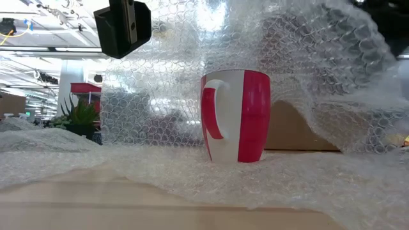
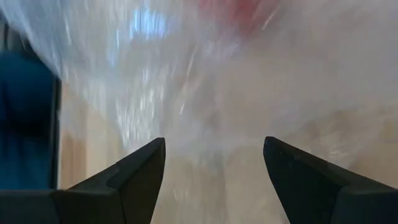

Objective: Wrap mug
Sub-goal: Wrap the red mug in the right bubble wrap

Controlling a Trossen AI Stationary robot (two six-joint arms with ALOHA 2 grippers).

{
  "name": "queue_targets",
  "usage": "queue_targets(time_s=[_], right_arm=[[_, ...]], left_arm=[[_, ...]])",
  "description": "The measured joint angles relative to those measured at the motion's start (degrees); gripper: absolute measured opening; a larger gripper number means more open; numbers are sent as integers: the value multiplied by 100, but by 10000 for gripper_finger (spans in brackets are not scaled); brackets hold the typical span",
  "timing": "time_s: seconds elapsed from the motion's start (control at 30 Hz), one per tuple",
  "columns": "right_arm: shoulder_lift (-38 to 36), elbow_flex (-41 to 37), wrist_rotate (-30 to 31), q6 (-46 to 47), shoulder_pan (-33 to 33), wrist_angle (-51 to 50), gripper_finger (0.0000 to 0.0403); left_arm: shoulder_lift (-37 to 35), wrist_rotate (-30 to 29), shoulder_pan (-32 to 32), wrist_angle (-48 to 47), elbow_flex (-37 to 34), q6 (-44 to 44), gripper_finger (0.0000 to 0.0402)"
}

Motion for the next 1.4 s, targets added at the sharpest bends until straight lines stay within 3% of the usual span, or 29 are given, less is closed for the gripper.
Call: queue_targets(time_s=[0.1,0.23,0.43,0.6,0.7,0.83,1.07,1.2,1.4], right_arm=[[518,0,-166,-381,232,93,260],[1090,-2,60,-269,635,389,260],[1553,-2,1212,352,1091,1074,260],[1773,1,2600,888,1333,1208,260],[1968,0,2993,1039,1371,1445,253],[2348,1,3219,1076,1286,1636,202],[2292,28,3740,856,1266,1578,21],[1691,28,3708,902,1262,1194,13],[626,28,3030,1405,1259,9,2]], left_arm=[[0,-4,0,-14,0,4,78],[0,-4,8,-91,0,2,80],[0,-15,26,-86,0,4,81],[0,-18,36,-94,-2,7,81],[0,-17,44,-99,-2,7,81],[0,-17,44,-116,-2,9,81],[0,-15,44,-86,-2,13,81],[0,-13,44,63,-2,87,75],[0,46,37,381,-2,190,62]])
